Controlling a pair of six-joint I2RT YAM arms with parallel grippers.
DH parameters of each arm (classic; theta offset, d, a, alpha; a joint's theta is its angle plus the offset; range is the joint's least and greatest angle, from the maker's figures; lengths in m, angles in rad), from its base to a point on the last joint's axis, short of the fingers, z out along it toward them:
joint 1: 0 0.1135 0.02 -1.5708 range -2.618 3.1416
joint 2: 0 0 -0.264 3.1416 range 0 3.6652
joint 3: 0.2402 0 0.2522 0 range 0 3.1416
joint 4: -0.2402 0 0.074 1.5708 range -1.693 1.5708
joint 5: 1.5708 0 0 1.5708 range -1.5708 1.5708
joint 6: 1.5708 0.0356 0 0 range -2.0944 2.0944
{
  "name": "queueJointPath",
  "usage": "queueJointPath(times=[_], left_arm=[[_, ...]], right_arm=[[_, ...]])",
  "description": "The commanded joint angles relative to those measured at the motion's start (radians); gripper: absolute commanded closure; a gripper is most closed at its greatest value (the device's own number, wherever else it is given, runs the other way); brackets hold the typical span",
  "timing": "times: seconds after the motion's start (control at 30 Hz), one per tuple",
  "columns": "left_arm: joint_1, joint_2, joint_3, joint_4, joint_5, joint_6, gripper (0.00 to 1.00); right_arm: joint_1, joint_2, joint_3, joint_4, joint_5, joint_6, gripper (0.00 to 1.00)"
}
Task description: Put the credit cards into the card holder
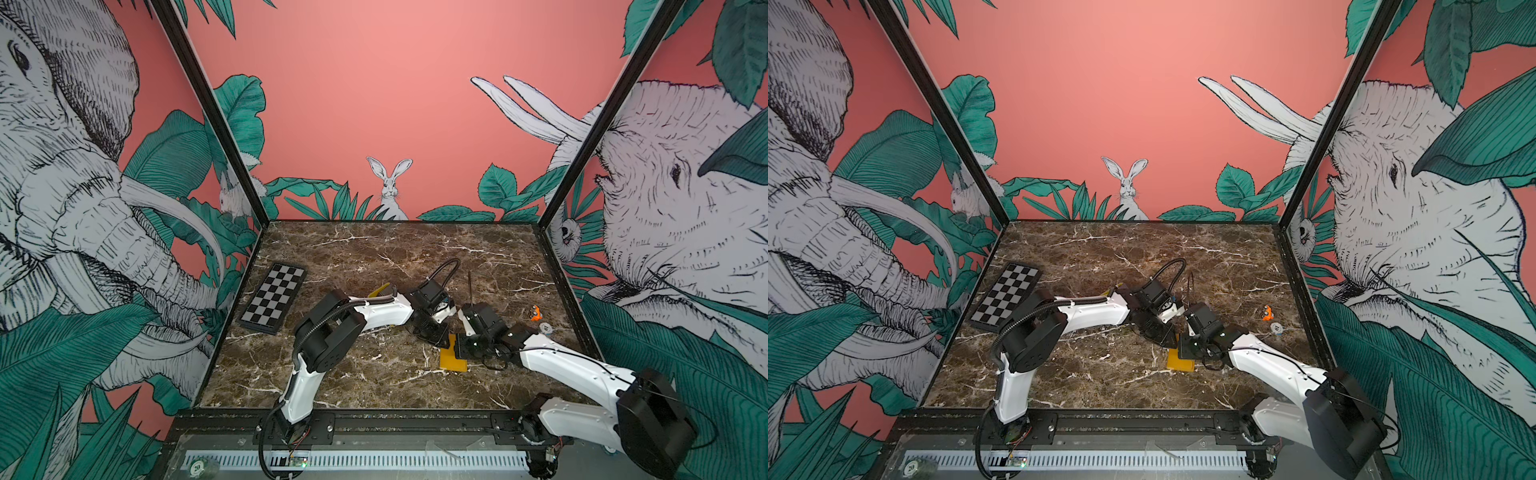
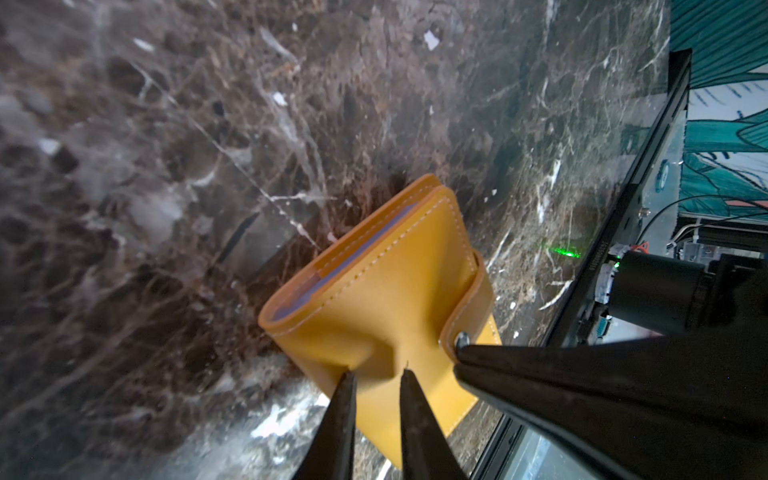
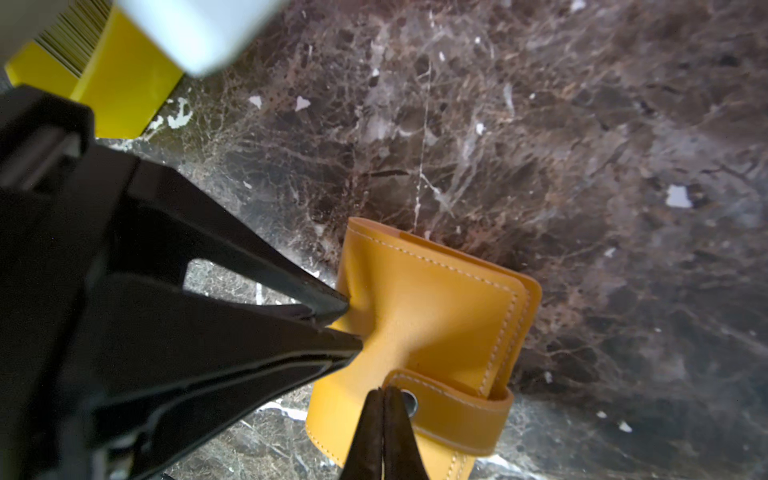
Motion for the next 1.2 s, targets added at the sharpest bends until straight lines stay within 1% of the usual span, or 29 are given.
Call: queueJointPath(times=[0.0, 0.33, 0.8, 1.0, 1.17], left_arm=[[-0.015, 0.009, 0.01, -0.04, 0.002, 0.019, 0.79], [-0.015, 0.01, 0.01, -0.043, -0.002, 0.021, 0.79], [-0.016, 0.01, 0.01, -0.043, -0.003, 0.022, 0.79], [-0.016, 0.012, 0.009, -0.044, -0.003, 0.02, 0.79], [-0.016, 0.012, 0.01, -0.043, -0.002, 0.021, 0.79]], right_arm=[[0.011, 0.011, 0.011, 0.037, 0.011, 0.011, 1.0], [0.017, -0.005, 0.016, -0.032, 0.075, 0.012, 1.0], [0.023, 0.03, 0.008, 0.002, 0.032, 0.015, 1.0], [0.027, 0.018, -0.003, -0.012, 0.045, 0.023, 1.0], [0.028, 0.039, 0.0, -0.035, 0.062, 0.024, 1.0]])
